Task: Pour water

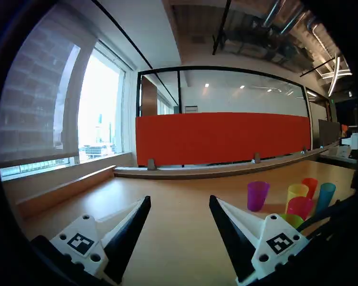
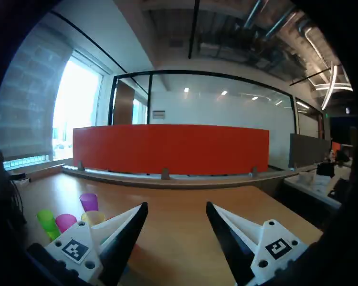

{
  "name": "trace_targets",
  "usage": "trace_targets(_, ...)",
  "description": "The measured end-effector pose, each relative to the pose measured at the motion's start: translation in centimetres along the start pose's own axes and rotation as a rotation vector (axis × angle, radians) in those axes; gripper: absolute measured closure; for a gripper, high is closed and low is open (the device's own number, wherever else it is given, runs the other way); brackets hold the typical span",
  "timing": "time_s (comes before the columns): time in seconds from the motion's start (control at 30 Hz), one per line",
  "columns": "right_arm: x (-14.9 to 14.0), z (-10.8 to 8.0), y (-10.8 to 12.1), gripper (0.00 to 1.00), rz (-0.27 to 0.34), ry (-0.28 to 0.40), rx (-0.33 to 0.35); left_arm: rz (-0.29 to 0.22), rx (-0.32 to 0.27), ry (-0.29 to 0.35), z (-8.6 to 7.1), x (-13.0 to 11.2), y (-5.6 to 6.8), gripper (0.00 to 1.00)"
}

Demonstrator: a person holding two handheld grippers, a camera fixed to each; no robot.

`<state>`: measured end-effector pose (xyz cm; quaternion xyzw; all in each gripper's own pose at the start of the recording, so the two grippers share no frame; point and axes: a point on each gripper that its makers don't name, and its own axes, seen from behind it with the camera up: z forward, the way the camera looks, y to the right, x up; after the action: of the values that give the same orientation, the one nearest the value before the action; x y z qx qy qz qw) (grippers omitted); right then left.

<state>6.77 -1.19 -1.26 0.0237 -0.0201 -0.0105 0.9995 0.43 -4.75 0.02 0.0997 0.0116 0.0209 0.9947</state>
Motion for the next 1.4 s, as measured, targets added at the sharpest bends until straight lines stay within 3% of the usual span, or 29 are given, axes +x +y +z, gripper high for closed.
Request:
trace_targets(0.6, -0.2, -0.6, 1.0, 0.06, 0.012, -0.004, -0.018, -0.027, -0.027, -0.007, -0.2, -1.4, 1.7, 0.1)
trace_targets(1.4, -0.3, -0.9, 1.4, 0.06, 0.008, -0.002, -0.018, -0.028, -0.039, 0.004, -0.5, -1.6, 2.0, 0.1)
